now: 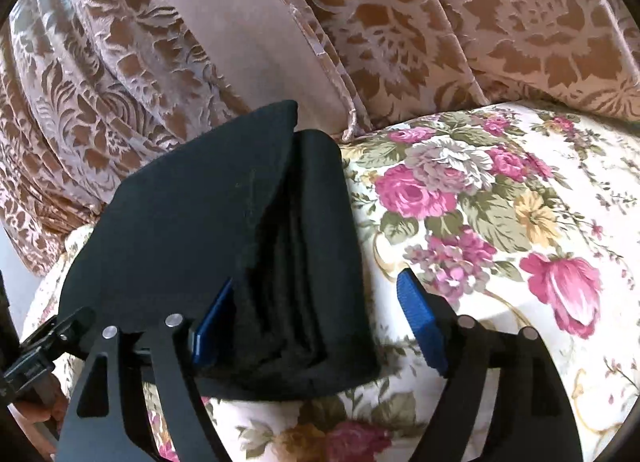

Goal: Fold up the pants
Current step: 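Lay the folded pants on the bedspread and open both grippers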

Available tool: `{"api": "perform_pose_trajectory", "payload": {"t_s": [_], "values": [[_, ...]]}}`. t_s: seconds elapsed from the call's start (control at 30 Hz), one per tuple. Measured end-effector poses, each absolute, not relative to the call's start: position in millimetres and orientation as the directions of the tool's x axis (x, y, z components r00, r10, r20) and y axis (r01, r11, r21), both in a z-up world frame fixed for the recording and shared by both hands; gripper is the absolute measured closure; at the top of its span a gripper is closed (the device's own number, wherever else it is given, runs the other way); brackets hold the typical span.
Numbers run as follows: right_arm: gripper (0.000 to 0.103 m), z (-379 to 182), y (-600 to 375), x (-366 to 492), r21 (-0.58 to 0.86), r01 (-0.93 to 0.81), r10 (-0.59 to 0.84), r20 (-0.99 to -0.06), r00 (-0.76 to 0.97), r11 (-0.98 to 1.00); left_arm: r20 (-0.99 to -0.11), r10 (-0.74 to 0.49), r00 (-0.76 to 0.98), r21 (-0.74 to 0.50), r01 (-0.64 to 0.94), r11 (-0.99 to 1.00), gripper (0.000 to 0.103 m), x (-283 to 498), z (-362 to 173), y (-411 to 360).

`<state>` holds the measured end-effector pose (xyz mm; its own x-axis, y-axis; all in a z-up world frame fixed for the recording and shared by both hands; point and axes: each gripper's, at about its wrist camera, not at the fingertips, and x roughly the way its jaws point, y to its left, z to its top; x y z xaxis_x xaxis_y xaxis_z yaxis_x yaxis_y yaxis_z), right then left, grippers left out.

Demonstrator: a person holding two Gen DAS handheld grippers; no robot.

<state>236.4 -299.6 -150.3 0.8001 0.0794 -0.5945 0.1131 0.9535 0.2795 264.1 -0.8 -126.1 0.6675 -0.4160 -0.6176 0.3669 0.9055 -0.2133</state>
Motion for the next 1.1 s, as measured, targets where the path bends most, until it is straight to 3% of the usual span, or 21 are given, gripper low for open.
{"api": "perform_pose_trajectory", "payload": {"t_s": [0.1, 0.2, 0.3, 0.47, 0.57, 0.7, 1.1], "values": [[0.018, -142.6, -287.6, 212.3, 0.253, 0.109, 0.062, -0.584, 0.810, 0.961, -0.627, -0.361, 0.690, -0.171, 0.331, 0.928, 0.028, 242.6, -121.3, 1.3], [0.006, -138.2, -270.6, 183.6, 0.219, 0.083, 0.058, -0.568, 0.821, 0.972, -0.623, -0.332, 0.709, -0.146, 0.311, 0.939, 0.020, 221.0, -117.0, 0.5], [0.002, -133.7, -251.2, 155.8, 0.154, 0.084, 0.017, -0.556, 0.831, 0.984, -0.611, -0.299, 0.733, -0.111, 0.295, 0.949, 0.014, 193.6, -113.3, -6.3], [0.002, -133.2, -225.6, 107.2, 0.083, 0.135, -0.076, -0.495, 0.865, 0.987, -0.564, -0.204, 0.800, -0.043, 0.219, 0.975, 0.004, 146.1, -110.7, -17.5], [0.002, -132.9, -215.6, 90.3, 0.048, 0.152, -0.115, -0.446, 0.888, 0.987, -0.537, -0.111, 0.836, 0.042, 0.158, 0.987, 0.004, 124.6, -109.8, -26.0], [0.002, -135.2, -204.3, 78.7, 0.003, 0.147, -0.133, -0.404, 0.905, 0.989, -0.501, -0.147, 0.853, 0.021, 0.182, 0.983, 0.004, 111.4, -107.4, -22.7], [0.002, -140.4, -191.7, 79.2, -0.059, 0.144, -0.156, -0.396, 0.905, 0.988, -0.465, -0.139, 0.874, 0.009, 0.162, 0.987, 0.004, 102.0, -110.6, -20.2]]}}
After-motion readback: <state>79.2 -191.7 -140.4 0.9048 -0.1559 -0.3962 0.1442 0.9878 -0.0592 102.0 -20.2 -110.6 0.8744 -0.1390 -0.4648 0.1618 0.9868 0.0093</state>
